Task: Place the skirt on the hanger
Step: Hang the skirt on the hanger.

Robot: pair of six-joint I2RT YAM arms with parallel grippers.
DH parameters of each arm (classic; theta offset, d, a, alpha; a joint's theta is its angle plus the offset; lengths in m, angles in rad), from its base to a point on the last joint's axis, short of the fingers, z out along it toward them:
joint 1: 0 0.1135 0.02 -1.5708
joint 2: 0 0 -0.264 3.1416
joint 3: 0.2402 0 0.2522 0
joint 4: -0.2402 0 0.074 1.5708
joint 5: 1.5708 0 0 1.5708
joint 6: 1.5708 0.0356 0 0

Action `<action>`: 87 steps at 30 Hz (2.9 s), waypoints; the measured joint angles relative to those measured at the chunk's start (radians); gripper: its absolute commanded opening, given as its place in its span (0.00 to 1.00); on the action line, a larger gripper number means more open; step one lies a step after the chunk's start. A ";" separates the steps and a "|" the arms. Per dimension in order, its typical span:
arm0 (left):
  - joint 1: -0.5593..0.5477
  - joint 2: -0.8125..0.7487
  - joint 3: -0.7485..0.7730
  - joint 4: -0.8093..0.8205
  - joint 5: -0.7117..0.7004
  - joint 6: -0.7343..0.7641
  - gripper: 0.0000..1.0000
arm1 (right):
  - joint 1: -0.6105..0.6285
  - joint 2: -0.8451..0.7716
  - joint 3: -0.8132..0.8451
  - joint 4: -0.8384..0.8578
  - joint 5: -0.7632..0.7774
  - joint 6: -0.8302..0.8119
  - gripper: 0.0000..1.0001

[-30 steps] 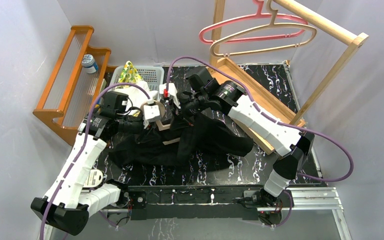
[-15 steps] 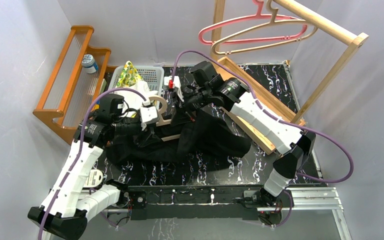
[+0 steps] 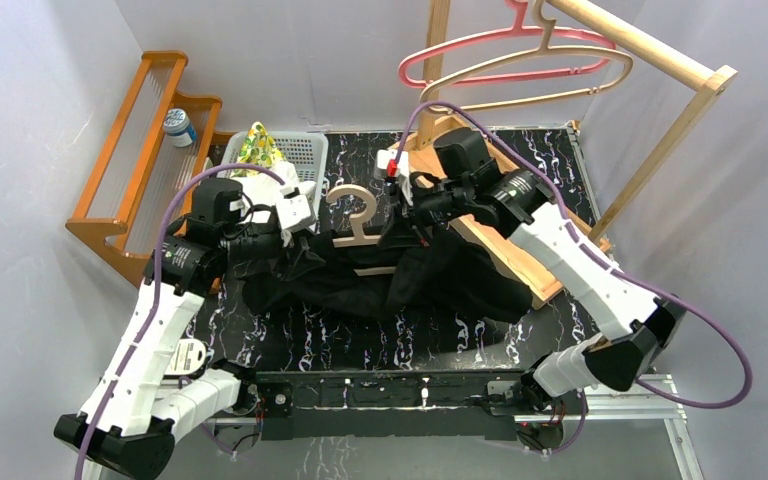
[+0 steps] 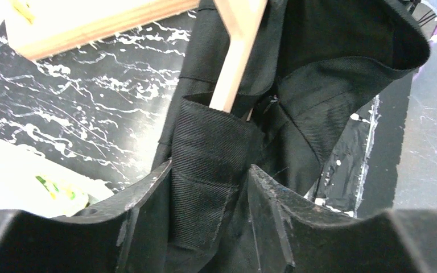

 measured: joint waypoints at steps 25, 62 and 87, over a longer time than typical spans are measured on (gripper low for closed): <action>-0.014 0.118 0.267 -0.003 0.292 -0.053 0.00 | -0.012 -0.260 -0.001 -0.061 0.109 -0.021 0.00; 0.001 0.150 0.245 0.002 0.201 -0.055 0.00 | -0.021 -0.308 -0.113 -0.060 0.132 -0.001 0.00; 0.002 0.071 0.311 0.009 -0.021 -0.297 0.78 | -0.019 -0.219 -0.041 0.000 0.076 0.030 0.00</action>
